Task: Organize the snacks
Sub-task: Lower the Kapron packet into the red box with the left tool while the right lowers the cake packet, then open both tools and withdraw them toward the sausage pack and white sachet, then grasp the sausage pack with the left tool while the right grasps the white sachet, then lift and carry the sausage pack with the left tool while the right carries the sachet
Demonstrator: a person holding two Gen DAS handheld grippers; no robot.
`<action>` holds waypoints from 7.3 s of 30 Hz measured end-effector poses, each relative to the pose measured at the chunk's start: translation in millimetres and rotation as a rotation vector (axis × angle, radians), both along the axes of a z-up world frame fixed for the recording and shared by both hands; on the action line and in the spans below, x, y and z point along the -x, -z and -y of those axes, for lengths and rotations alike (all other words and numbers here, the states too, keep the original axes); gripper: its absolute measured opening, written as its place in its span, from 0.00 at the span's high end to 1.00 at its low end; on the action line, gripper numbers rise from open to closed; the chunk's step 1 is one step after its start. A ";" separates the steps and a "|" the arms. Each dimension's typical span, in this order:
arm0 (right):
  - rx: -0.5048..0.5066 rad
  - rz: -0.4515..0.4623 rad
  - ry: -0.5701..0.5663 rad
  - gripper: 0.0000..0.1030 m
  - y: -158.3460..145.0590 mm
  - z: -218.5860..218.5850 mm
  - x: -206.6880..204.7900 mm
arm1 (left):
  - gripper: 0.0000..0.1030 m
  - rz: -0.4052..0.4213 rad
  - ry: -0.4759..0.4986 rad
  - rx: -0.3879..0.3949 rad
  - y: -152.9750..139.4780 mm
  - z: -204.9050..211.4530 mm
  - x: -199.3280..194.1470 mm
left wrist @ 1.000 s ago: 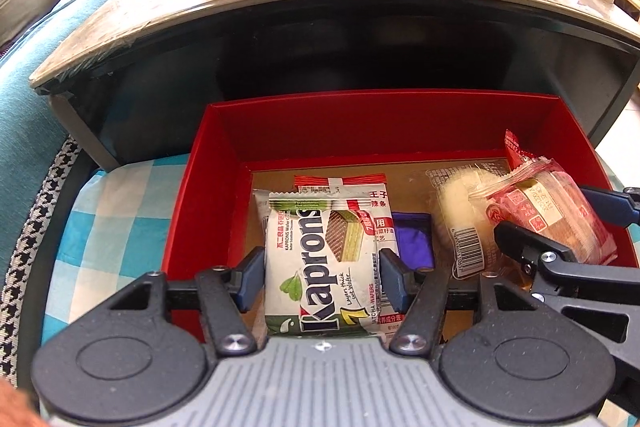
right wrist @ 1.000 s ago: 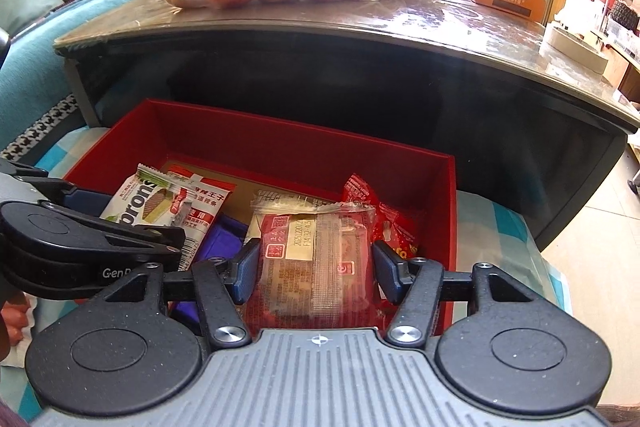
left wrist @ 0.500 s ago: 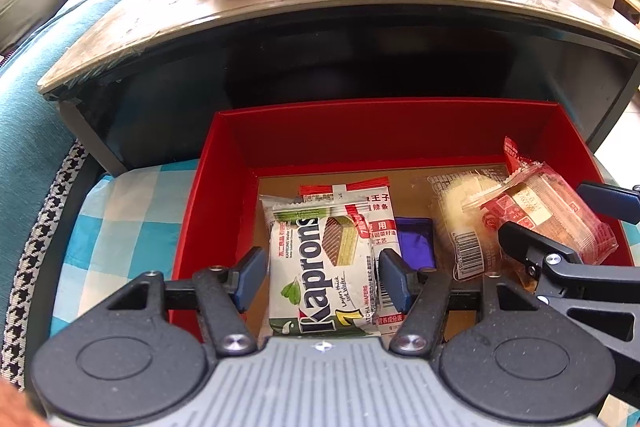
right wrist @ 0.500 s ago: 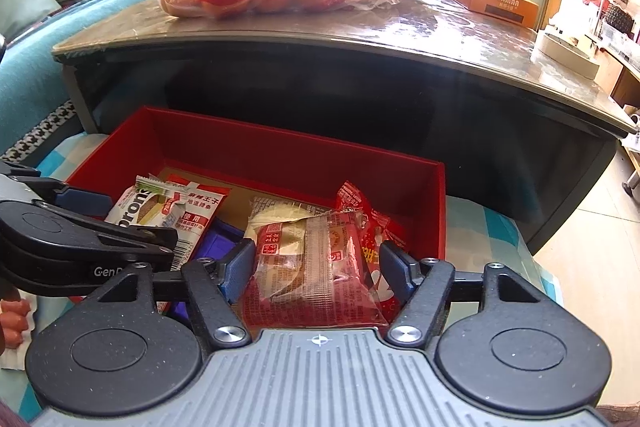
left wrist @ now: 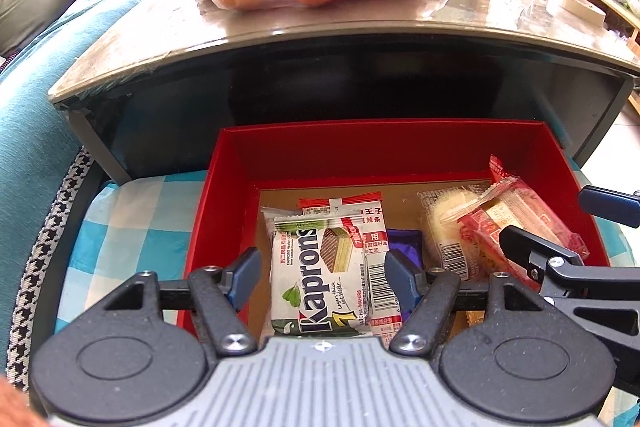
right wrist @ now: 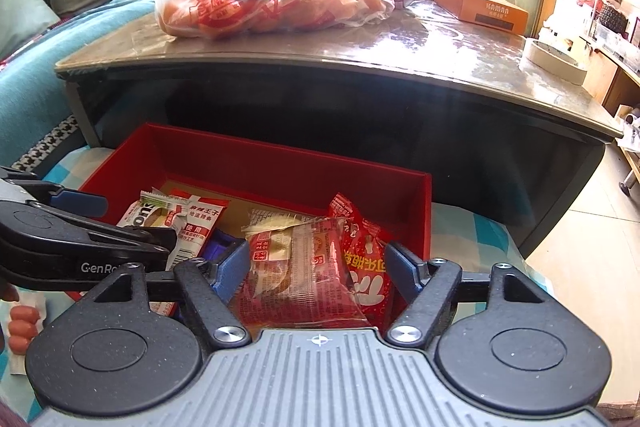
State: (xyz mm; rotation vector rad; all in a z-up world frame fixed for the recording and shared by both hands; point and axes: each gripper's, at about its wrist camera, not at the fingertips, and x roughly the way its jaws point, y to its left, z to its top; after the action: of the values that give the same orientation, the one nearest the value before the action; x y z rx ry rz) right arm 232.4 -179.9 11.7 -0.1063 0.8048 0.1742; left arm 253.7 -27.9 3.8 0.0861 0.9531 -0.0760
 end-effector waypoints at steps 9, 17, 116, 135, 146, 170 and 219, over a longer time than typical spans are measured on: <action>0.019 0.004 -0.012 0.21 -7.0 -4.6 11.8 | 0.05 0.009 0.002 0.004 -4.4 -0.8 9.9; -0.023 -0.005 0.000 0.20 -6.5 -0.6 9.2 | 0.05 0.014 -0.007 0.016 -8.2 -5.4 11.6; -0.005 -0.253 -0.135 0.47 31.1 -8.5 132.6 | 0.04 -0.244 0.050 0.103 47.9 -36.8 137.6; 0.061 -0.306 -0.128 0.40 55.2 -10.2 129.4 | 0.04 -0.262 0.102 0.077 54.4 -25.5 142.1; 0.002 -0.206 -0.093 0.40 24.7 -1.1 126.3 | 0.04 -0.211 0.078 0.135 31.3 -32.5 136.7; -0.033 -0.121 -0.082 0.40 2.1 0.6 124.6 | 0.27 -0.156 0.065 0.221 3.6 -34.6 130.9; -0.078 -0.117 -0.058 0.39 -5.9 18.2 122.3 | 0.05 -0.251 0.239 0.000 51.8 31.7 135.1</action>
State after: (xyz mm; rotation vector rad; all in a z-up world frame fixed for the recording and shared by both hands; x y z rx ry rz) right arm 110.1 -198.1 17.5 -0.0464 0.9106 0.2676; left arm 118.6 -59.6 -48.0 0.1936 1.1902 -0.3137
